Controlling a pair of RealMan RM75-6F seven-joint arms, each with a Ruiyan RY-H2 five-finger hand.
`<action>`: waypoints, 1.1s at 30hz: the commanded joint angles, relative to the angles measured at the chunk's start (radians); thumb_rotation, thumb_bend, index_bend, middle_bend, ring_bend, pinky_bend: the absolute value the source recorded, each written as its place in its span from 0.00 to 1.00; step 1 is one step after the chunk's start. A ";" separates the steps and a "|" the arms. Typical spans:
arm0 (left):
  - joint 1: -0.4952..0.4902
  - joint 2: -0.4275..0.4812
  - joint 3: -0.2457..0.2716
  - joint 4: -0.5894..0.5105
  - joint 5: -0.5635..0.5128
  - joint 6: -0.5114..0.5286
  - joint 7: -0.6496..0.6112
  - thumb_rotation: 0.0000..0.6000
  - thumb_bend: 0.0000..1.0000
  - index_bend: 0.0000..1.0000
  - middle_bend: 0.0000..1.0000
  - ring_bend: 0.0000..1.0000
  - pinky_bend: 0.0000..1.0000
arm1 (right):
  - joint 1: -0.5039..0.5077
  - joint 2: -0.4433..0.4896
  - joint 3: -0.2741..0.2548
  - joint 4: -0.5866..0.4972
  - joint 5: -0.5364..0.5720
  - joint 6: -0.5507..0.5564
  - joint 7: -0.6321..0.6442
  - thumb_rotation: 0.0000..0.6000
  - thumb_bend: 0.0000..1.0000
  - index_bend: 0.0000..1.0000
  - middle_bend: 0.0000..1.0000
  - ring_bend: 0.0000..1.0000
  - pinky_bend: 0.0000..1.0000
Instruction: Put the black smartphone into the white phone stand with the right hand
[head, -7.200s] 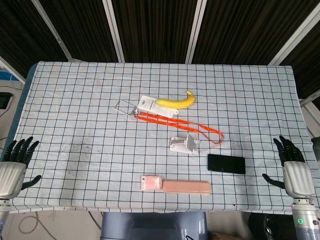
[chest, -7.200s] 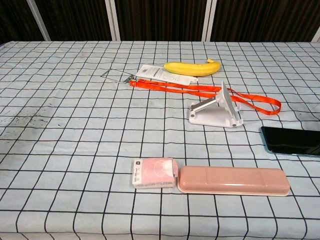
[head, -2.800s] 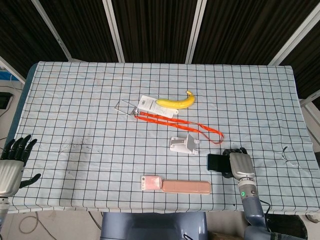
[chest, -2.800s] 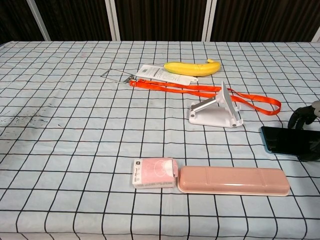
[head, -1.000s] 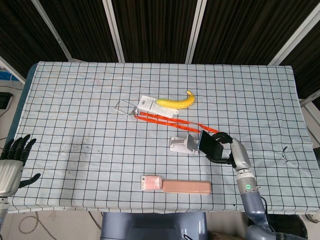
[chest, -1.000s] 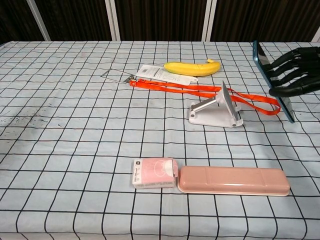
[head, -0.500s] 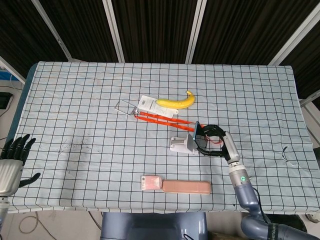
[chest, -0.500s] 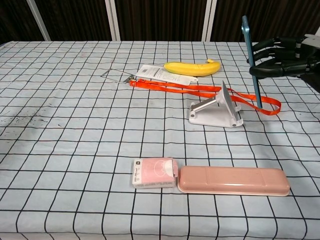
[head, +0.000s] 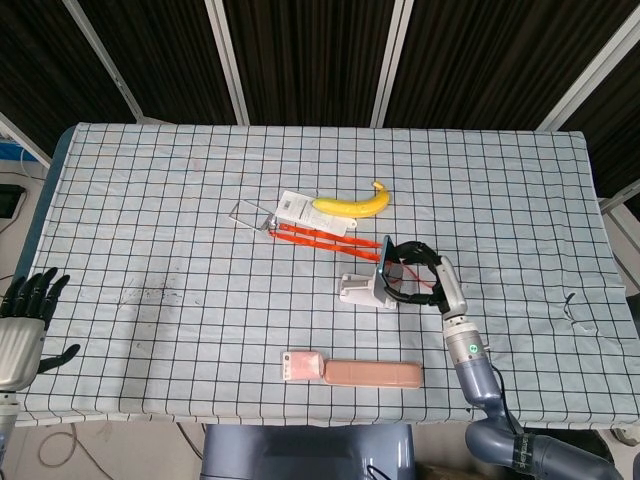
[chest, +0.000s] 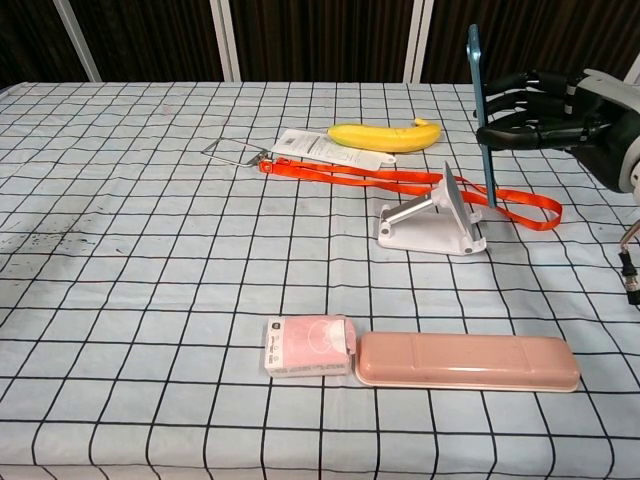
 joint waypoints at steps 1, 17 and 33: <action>-0.001 0.000 -0.001 0.000 -0.003 -0.003 0.001 1.00 0.00 0.00 0.00 0.00 0.00 | 0.009 -0.019 -0.003 0.025 -0.006 0.003 0.021 1.00 0.30 0.48 0.47 0.32 0.32; -0.004 0.000 -0.002 0.001 -0.005 -0.008 0.000 1.00 0.00 0.00 0.00 0.00 0.00 | 0.027 -0.070 -0.028 0.103 -0.001 -0.013 0.054 1.00 0.32 0.47 0.46 0.32 0.33; -0.006 0.002 -0.001 0.002 -0.004 -0.009 -0.010 1.00 0.00 0.00 0.00 0.00 0.00 | 0.032 -0.107 -0.038 0.162 0.006 -0.011 0.061 1.00 0.33 0.47 0.46 0.32 0.33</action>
